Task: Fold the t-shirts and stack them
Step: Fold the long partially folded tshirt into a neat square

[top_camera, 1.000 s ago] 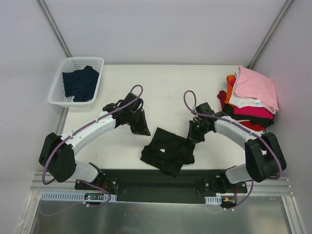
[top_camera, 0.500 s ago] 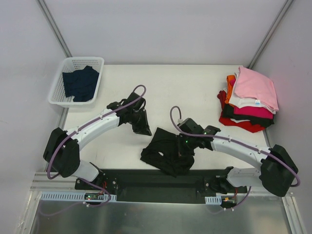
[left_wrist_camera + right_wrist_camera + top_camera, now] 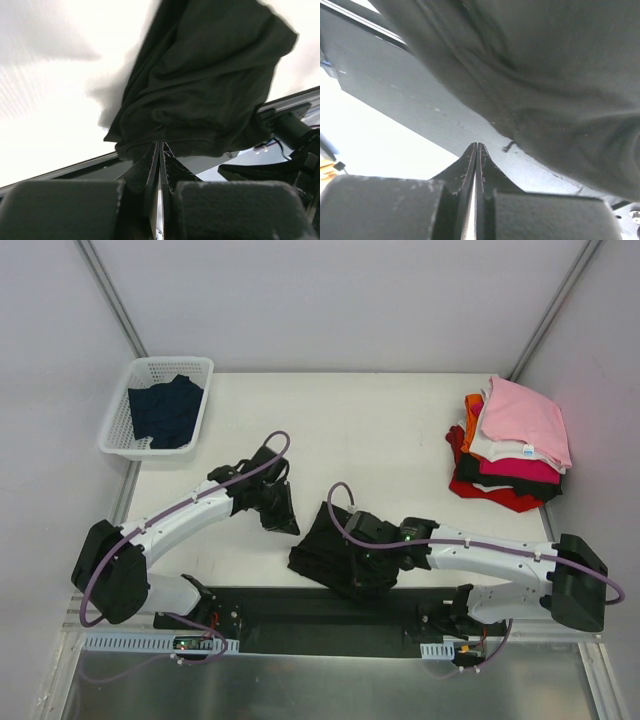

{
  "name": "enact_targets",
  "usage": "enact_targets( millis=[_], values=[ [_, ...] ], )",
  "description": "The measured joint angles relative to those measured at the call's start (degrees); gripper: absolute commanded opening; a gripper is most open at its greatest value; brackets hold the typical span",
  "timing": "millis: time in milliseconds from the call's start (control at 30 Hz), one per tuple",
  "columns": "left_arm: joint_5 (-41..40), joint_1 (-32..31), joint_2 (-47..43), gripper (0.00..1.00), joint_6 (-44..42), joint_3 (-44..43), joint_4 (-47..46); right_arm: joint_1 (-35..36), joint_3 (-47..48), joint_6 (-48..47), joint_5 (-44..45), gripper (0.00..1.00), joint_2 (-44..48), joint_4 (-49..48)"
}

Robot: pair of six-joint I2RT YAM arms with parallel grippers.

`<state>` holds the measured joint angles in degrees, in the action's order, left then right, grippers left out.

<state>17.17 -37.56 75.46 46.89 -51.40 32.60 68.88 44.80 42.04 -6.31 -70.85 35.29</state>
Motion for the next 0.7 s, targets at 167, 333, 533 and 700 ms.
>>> enact_targets(
  millis=[167,333,533,700],
  values=[
    [-0.6,-0.6,5.0,0.00,-1.0,-9.6,0.9,-4.8,6.8,-1.7,1.7,0.01,0.7,4.2],
    [-1.0,-3.4,14.2,0.00,-3.0,-19.5,-2.7,-14.9,10.8,-6.5,1.8,0.01,3.0,5.7],
    [-0.7,-8.3,24.6,0.00,-4.3,-19.9,-5.3,-20.3,7.2,-9.8,0.3,0.01,0.5,4.3],
    [-0.6,-13.2,22.5,0.00,-3.2,-13.8,-6.9,-18.9,0.9,-9.0,-2.2,0.01,-2.0,0.4]
  ],
)
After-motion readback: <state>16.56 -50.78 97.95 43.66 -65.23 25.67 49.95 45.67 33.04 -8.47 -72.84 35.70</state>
